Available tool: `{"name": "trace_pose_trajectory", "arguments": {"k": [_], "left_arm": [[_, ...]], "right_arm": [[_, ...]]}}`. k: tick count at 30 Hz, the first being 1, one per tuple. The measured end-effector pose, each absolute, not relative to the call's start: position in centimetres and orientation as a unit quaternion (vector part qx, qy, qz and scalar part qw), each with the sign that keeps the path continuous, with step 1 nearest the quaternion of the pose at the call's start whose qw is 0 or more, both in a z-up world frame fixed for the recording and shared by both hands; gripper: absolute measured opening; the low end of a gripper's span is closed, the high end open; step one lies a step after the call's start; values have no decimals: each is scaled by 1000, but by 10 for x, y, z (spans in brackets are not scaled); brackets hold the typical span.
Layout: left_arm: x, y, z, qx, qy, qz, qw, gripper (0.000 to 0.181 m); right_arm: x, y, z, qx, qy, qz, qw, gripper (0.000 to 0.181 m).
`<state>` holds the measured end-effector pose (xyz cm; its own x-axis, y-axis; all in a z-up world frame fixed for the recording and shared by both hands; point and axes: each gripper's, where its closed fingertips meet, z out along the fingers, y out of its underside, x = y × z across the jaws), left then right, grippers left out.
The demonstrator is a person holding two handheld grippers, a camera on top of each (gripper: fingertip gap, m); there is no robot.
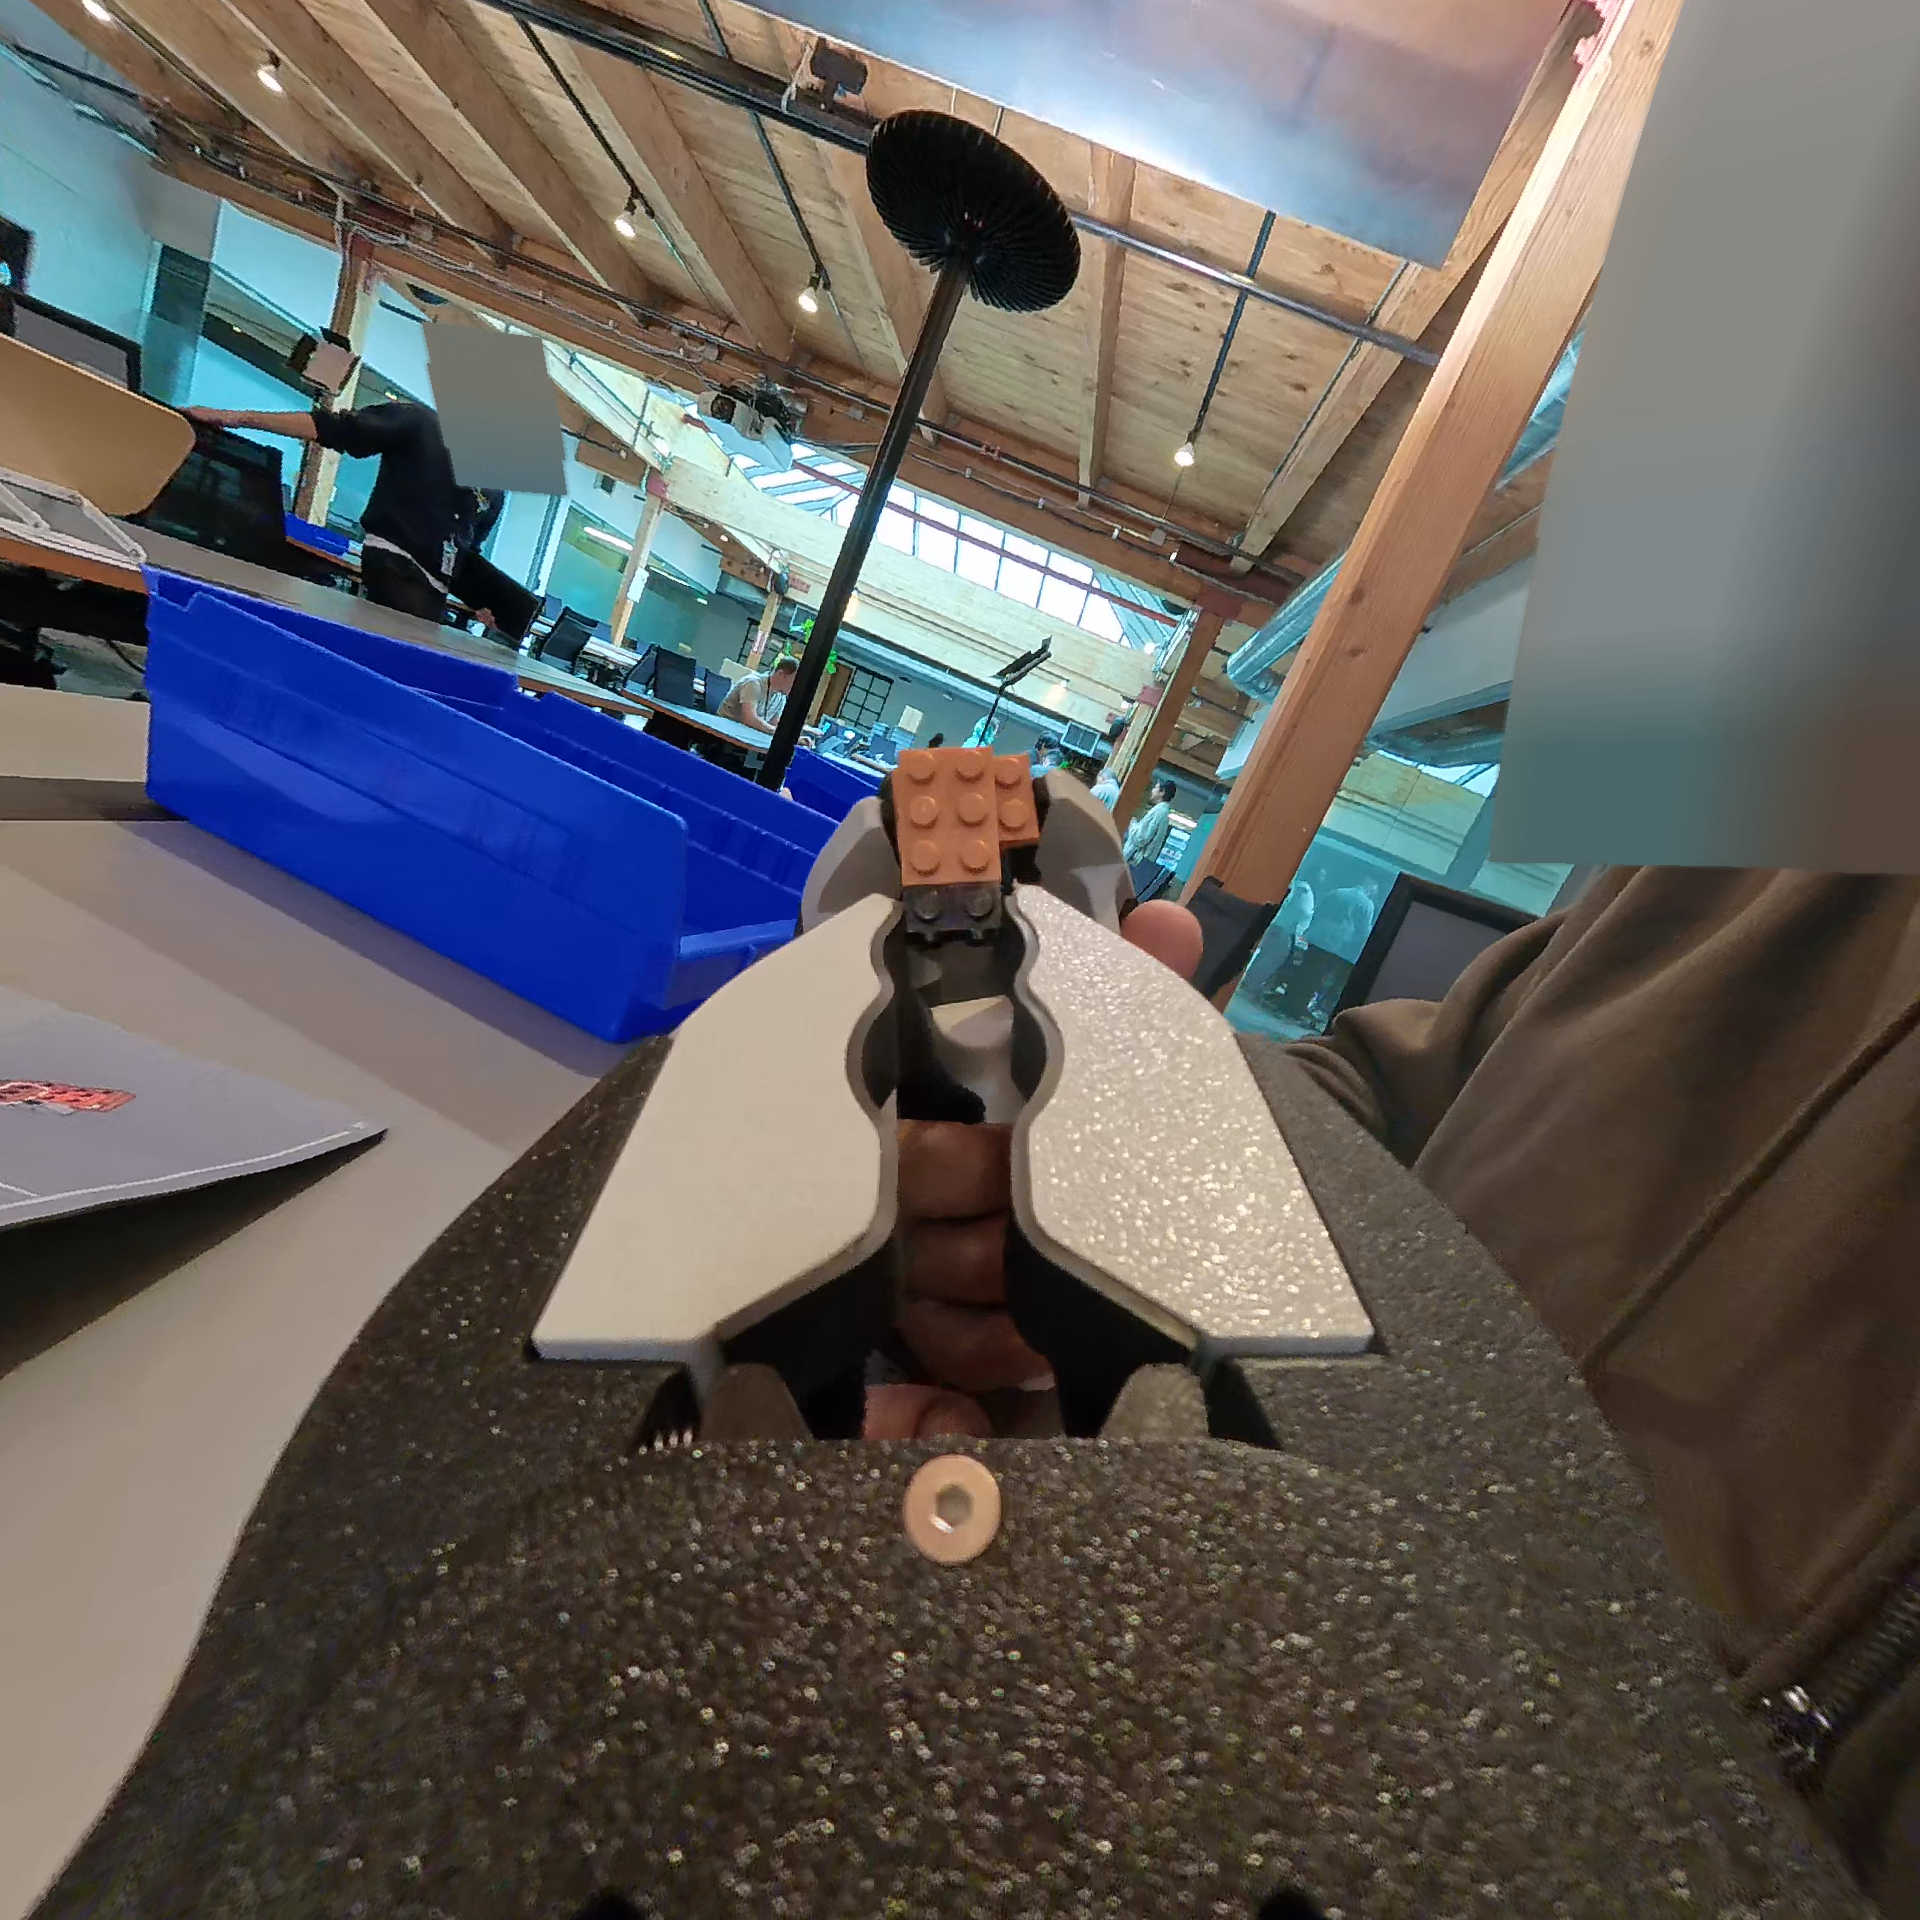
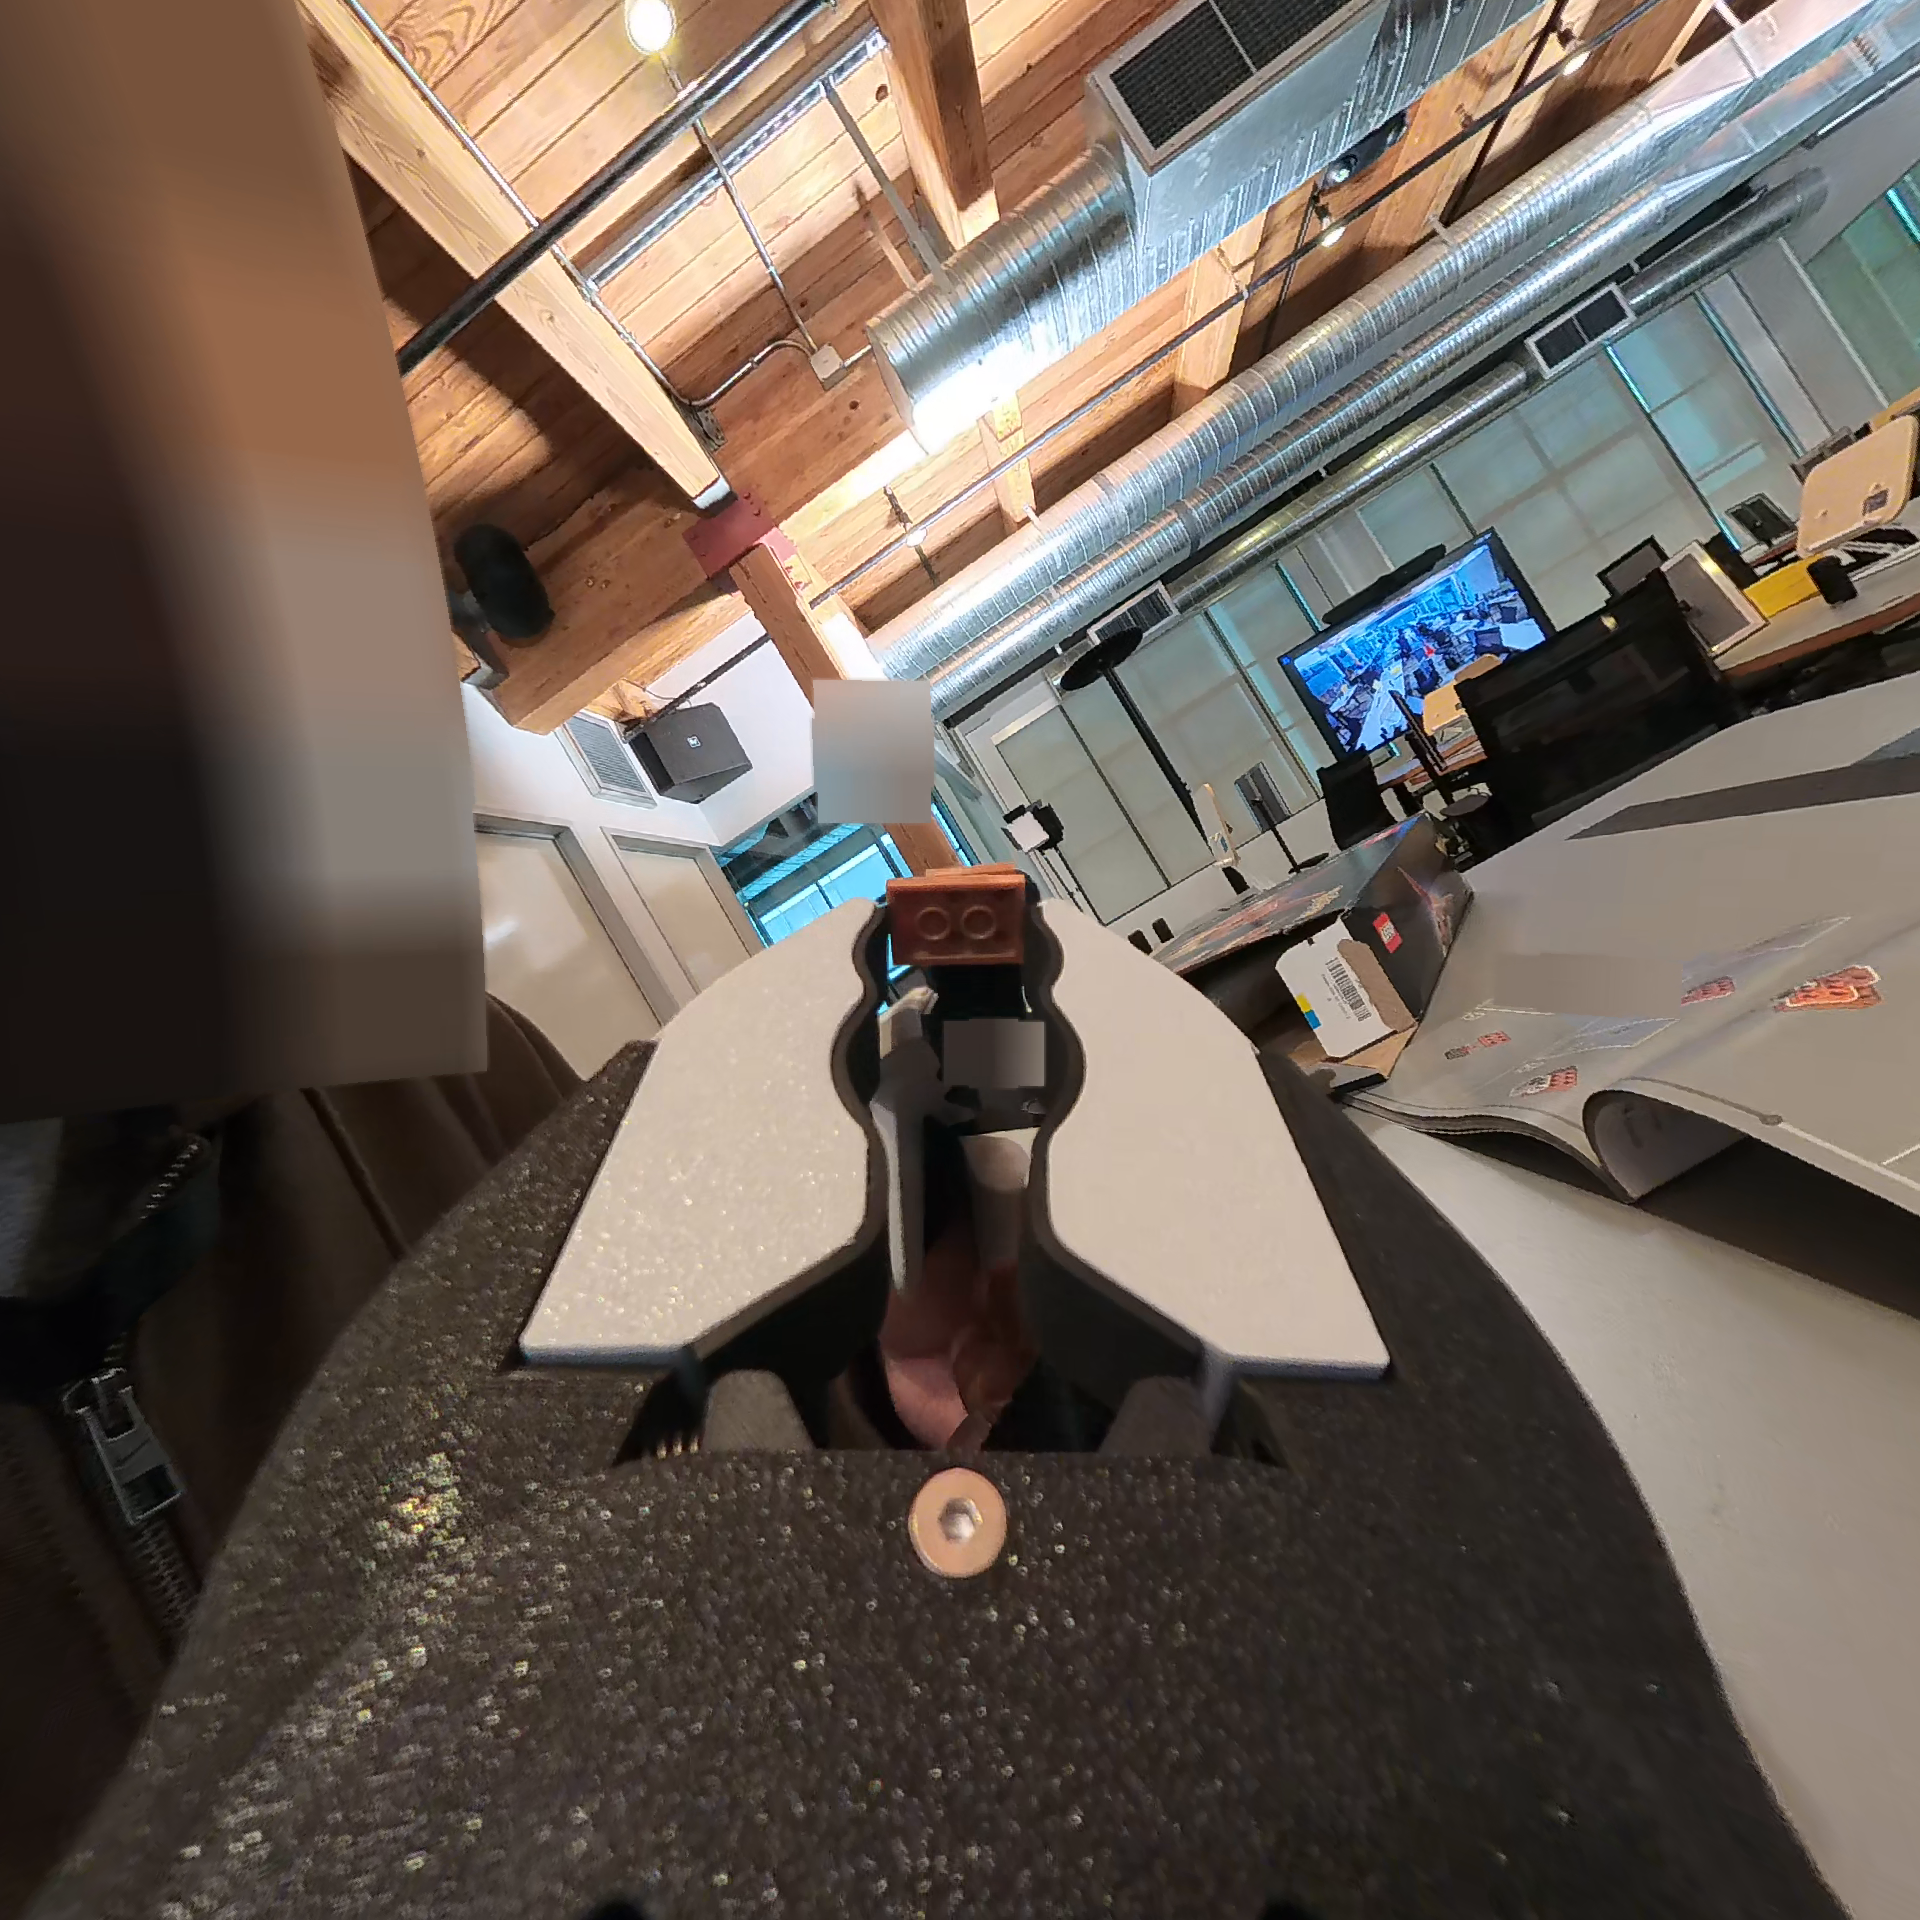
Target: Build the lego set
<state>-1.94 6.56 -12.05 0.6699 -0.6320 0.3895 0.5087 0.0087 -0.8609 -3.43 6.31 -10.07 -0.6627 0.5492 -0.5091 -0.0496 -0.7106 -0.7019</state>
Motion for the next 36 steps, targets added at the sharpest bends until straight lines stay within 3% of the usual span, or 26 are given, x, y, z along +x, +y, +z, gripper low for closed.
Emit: {"name": "trace_pose_trajectory", "arguments": {"k": [19, 29, 36], "left_arm": [[-18, 67, -128, -622, 108, -323, 705, 17], [-11, 54, -126, -602, 118, -473, 632, 17], [-6, 51, -130, -620, 145, -461, 618, 17]], "right_arm": [[-34, 56, -106, -373, -377, 829, 177, 25], [-29, 48, -107, -355, -412, 824, 161, 25], [-27, 44, -108, -349, -429, 818, 159, 25]]}}
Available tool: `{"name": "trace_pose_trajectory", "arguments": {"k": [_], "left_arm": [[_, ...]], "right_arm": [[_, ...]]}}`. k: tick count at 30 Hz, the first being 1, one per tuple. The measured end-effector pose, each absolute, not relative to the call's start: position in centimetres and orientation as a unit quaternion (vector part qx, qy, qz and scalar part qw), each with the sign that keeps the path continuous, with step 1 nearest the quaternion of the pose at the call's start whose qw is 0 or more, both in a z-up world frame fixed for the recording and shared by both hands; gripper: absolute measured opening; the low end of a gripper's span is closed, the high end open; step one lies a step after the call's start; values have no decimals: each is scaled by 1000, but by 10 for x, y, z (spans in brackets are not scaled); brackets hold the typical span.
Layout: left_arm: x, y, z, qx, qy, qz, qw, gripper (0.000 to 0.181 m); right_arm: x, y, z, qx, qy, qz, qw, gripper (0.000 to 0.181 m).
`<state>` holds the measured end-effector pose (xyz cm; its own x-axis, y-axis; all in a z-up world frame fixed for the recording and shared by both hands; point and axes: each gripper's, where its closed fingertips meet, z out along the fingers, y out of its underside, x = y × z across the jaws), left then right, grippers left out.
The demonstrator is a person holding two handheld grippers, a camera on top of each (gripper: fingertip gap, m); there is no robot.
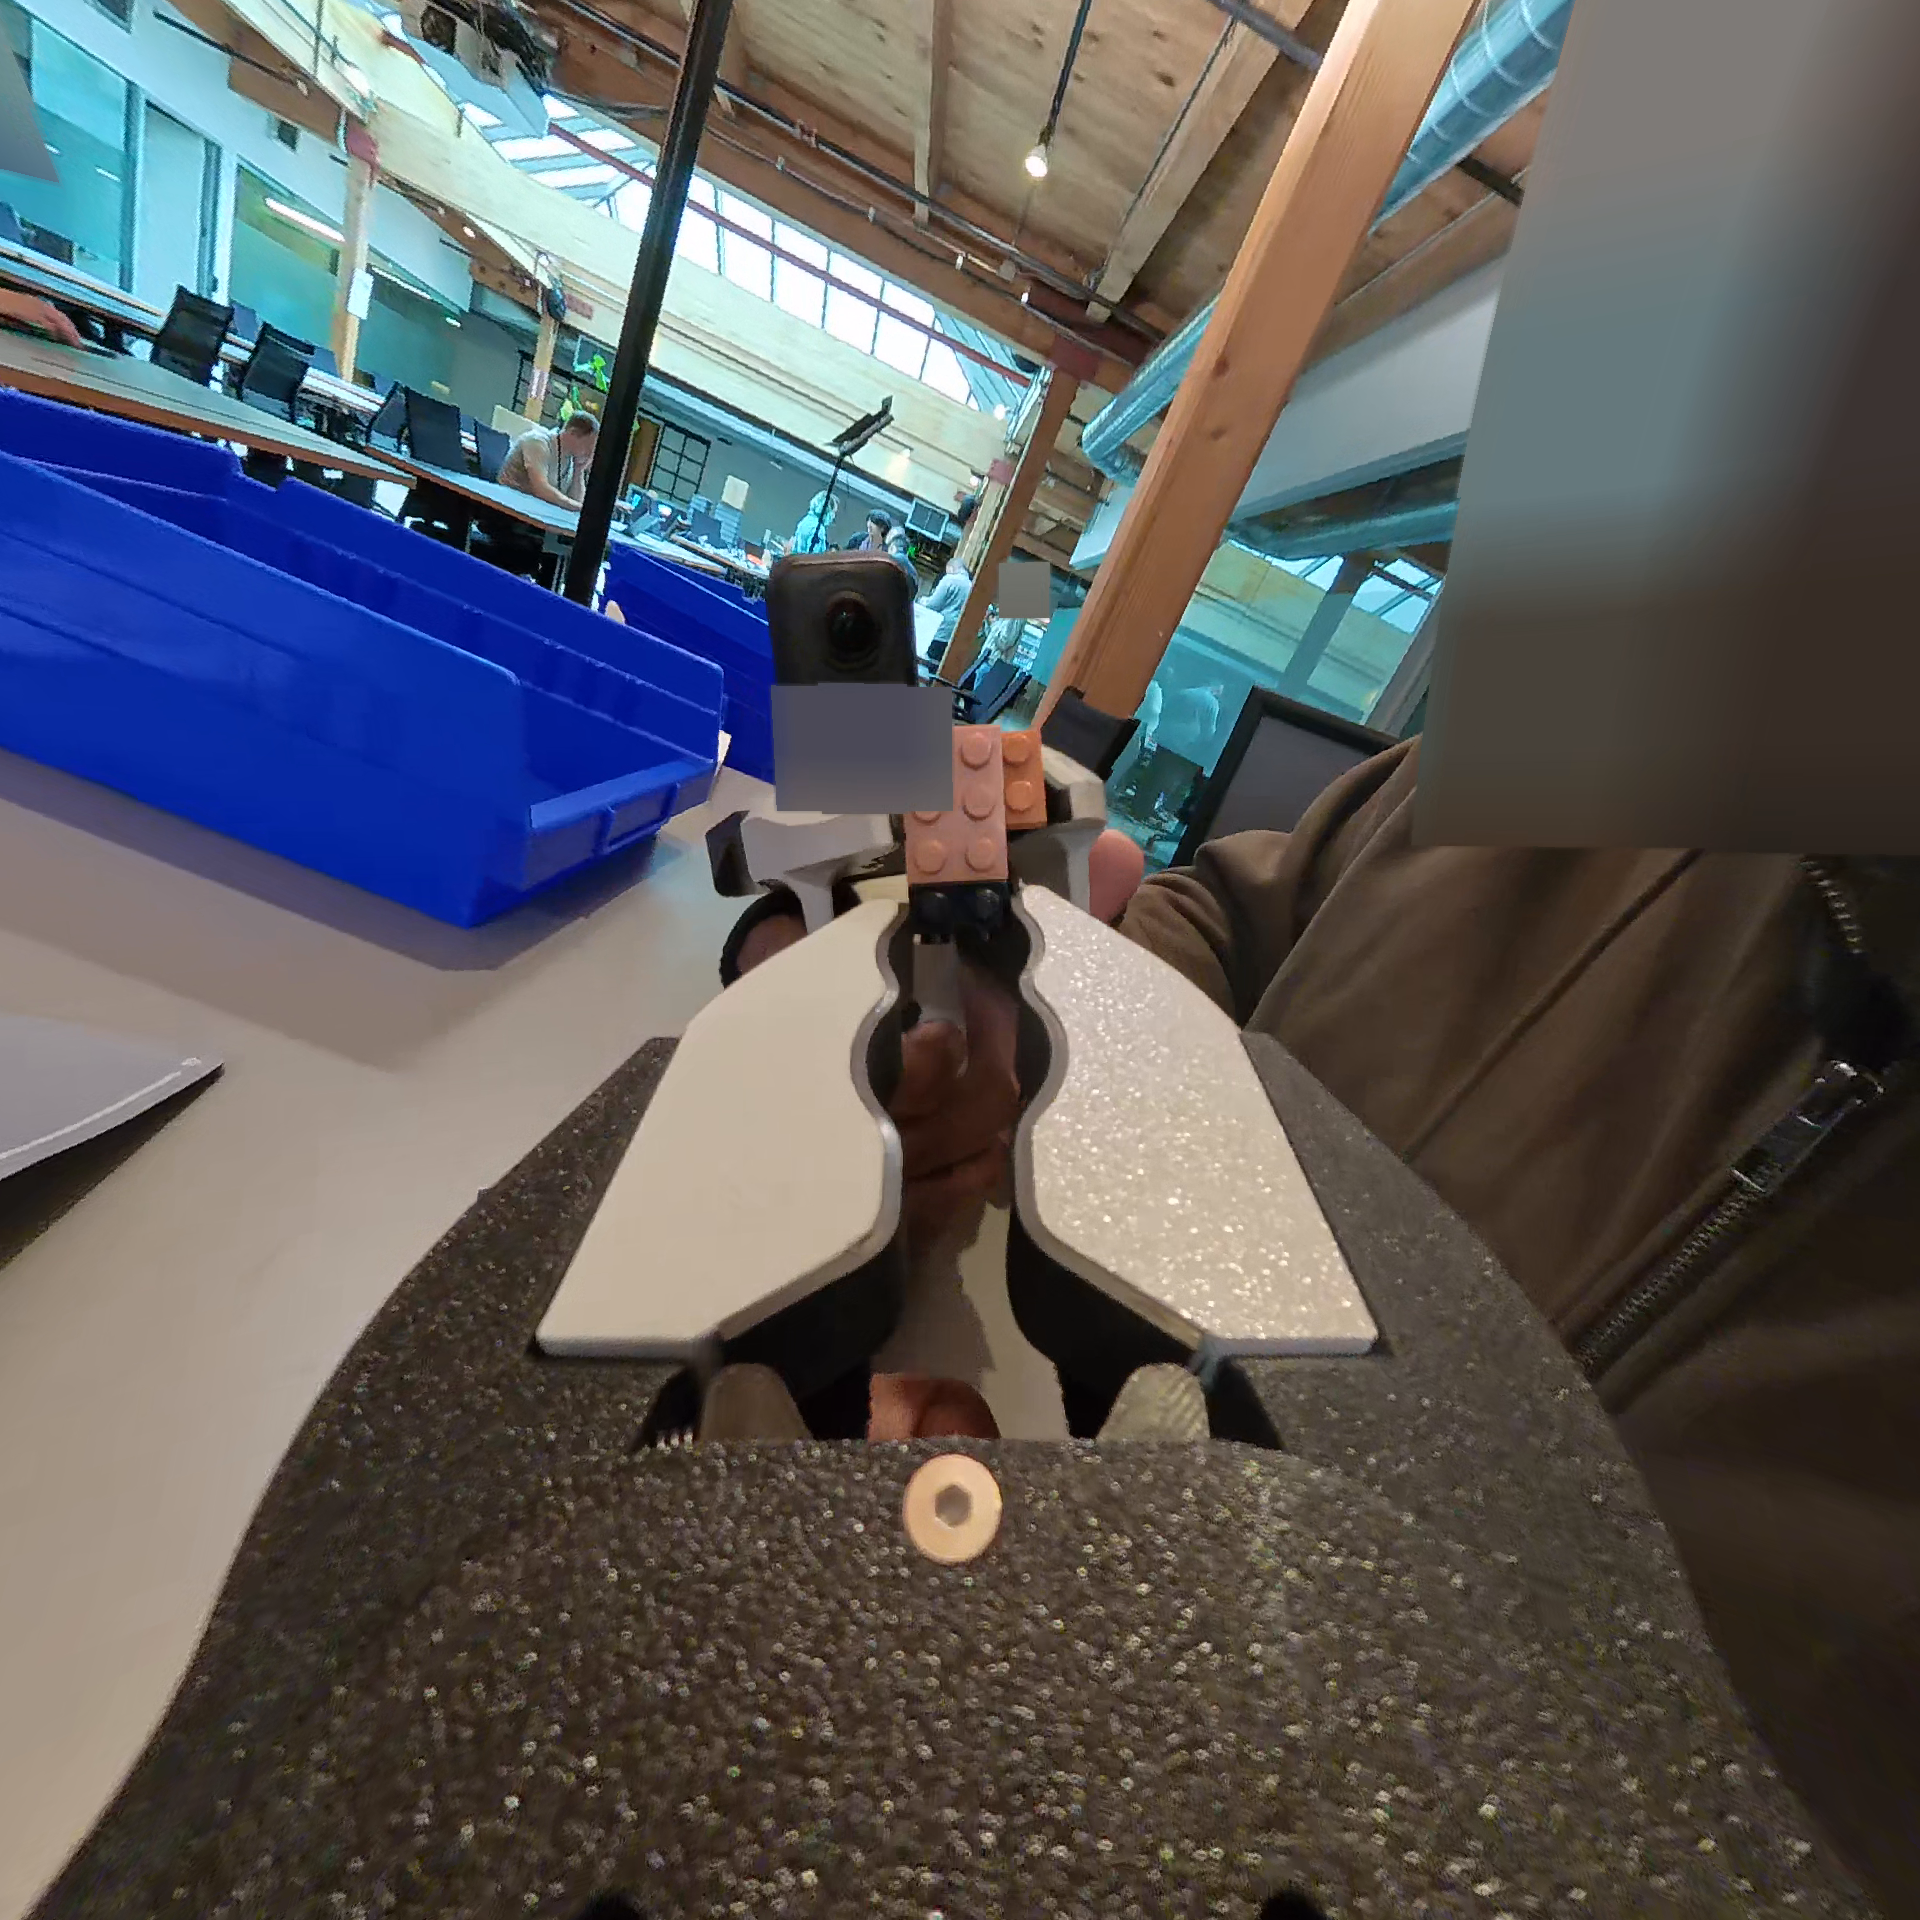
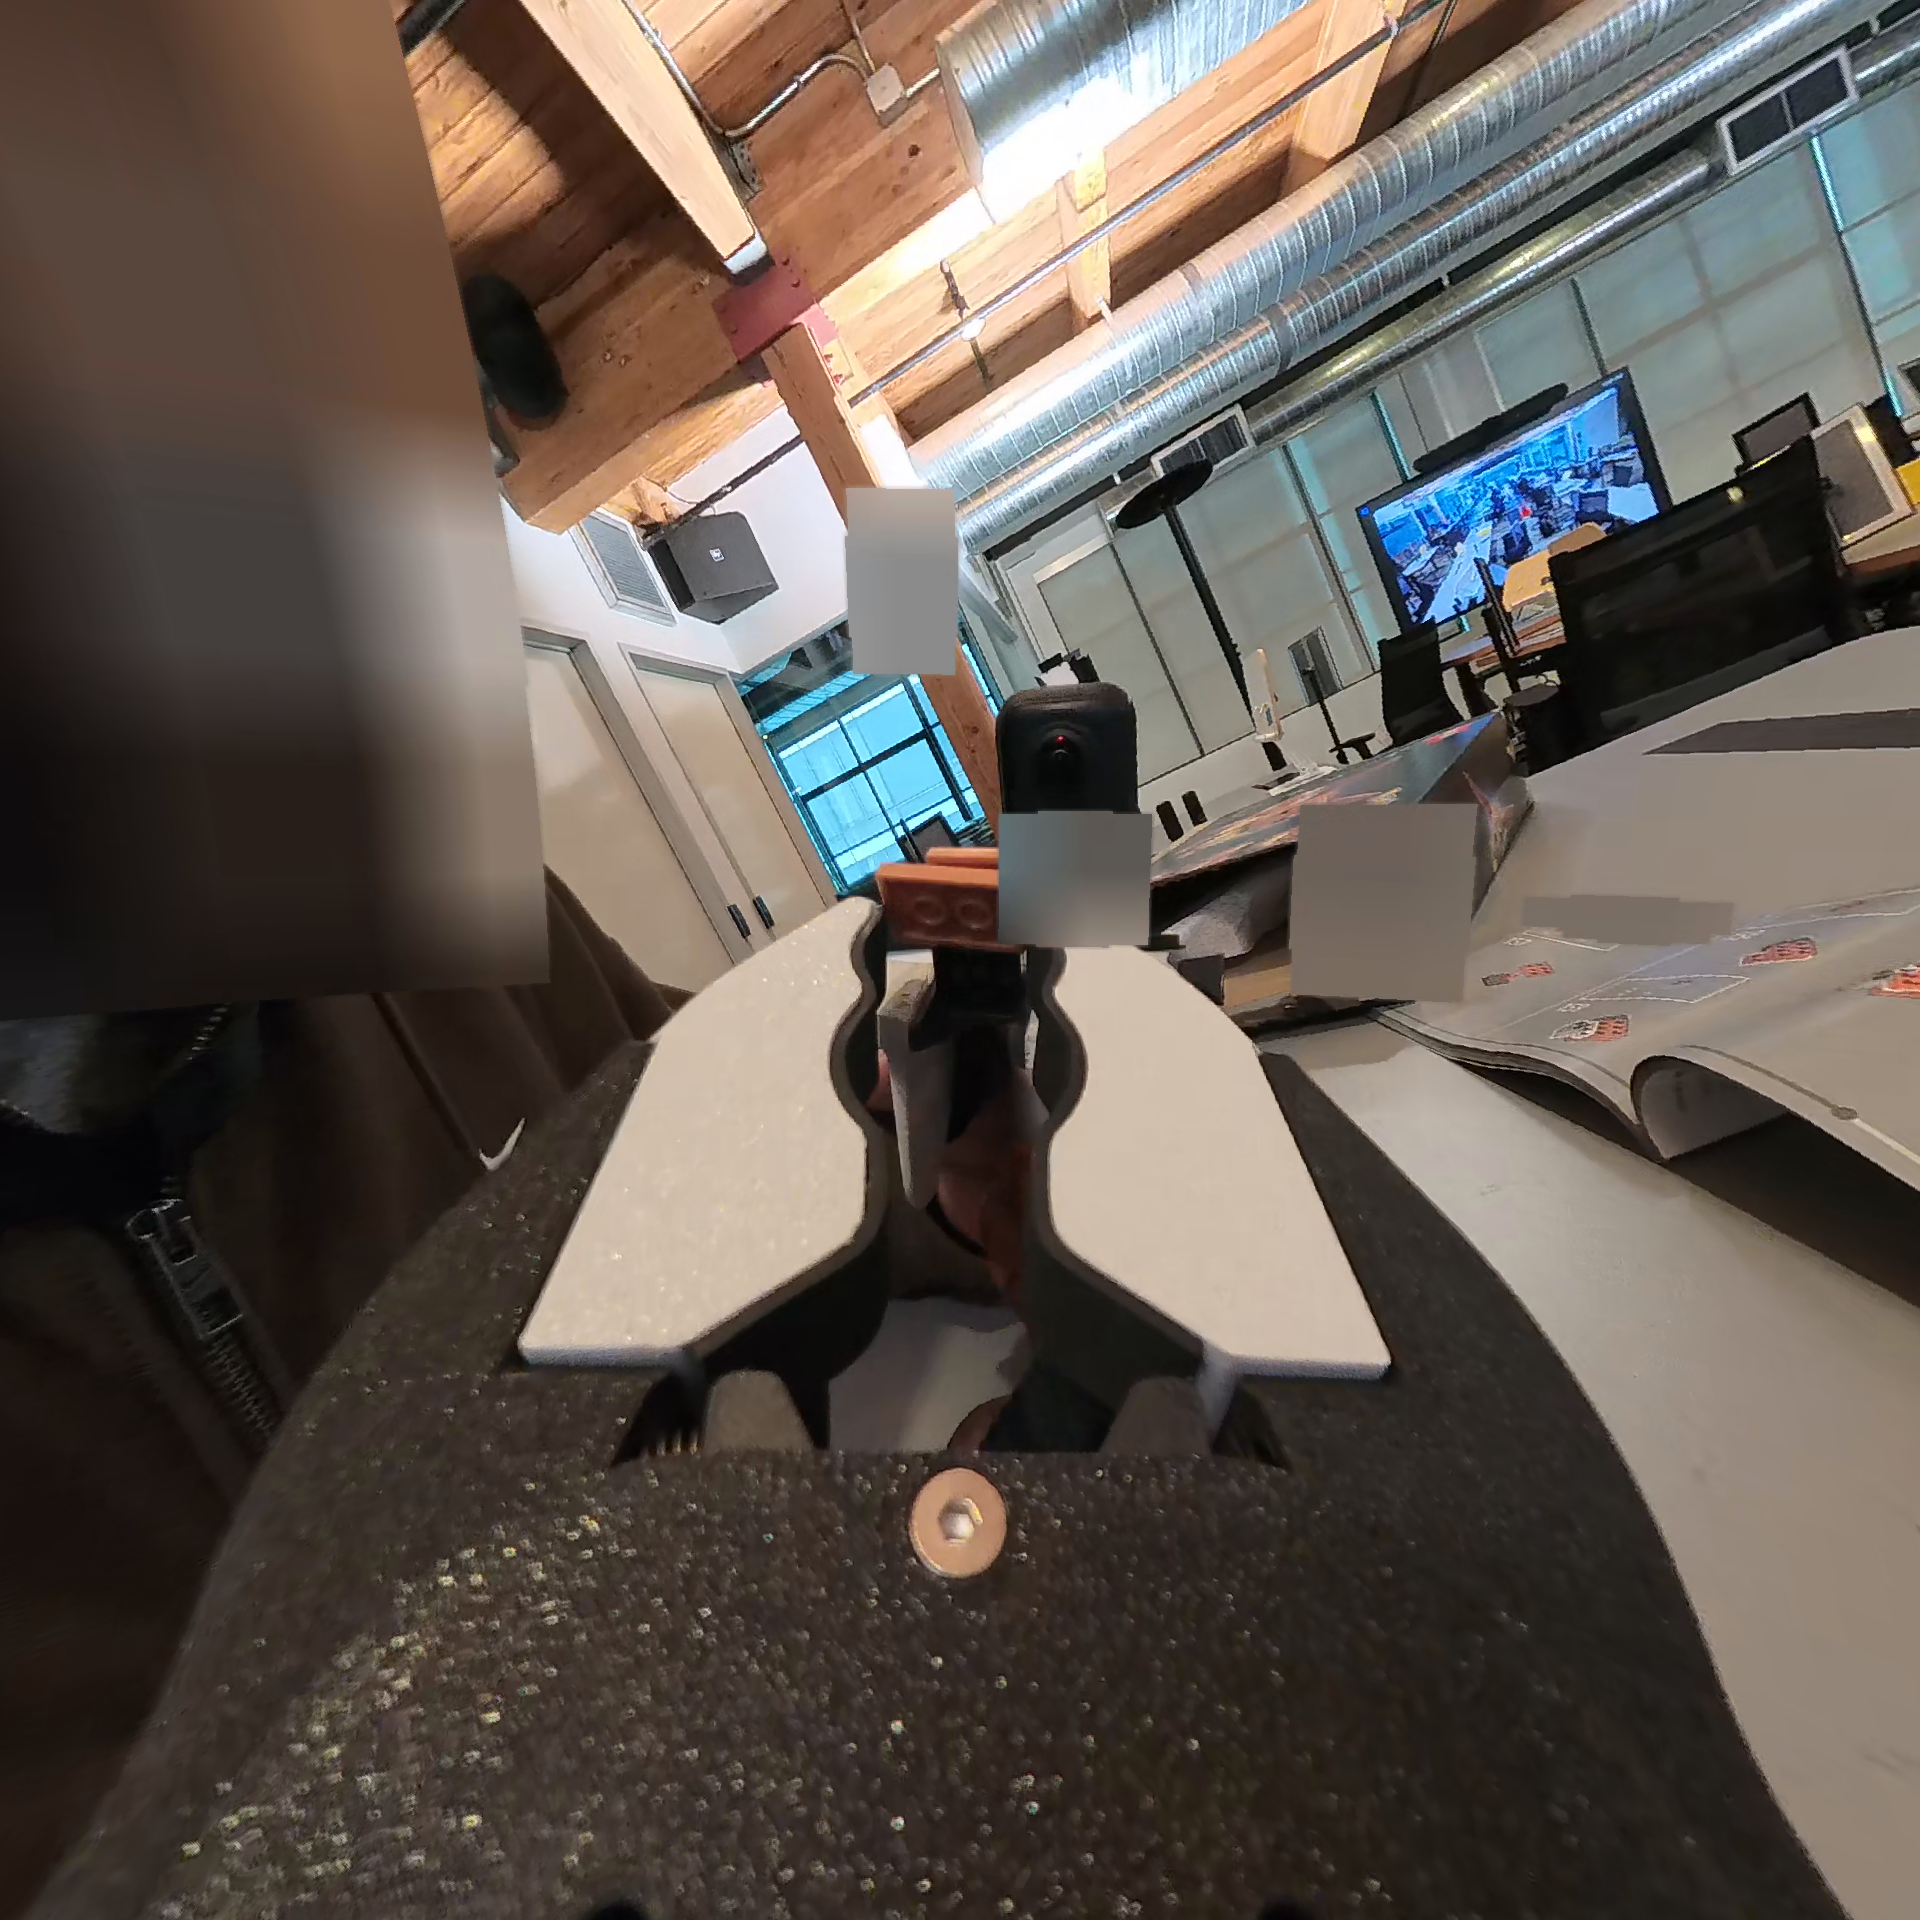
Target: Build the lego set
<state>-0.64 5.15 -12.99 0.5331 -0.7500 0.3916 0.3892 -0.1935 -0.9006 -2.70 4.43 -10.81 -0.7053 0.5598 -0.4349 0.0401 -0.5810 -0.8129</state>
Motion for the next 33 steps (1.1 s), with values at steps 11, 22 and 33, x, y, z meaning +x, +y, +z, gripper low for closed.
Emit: {"name": "trace_pose_trajectory", "arguments": {"k": [11, 22, 33], "left_arm": [[-2, 42, -132, -629, 171, -496, 574, 17], [5, 37, -138, -644, 205, -476, 562, 17], [8, 33, -135, -622, 197, -525, 547, 17]], "right_arm": [[-22, 41, -107, -334, -465, 805, 155, 25], [-21, 30, -113, -333, -500, 786, 145, 25], [-21, 29, -116, -348, -500, 786, 106, 24]]}}
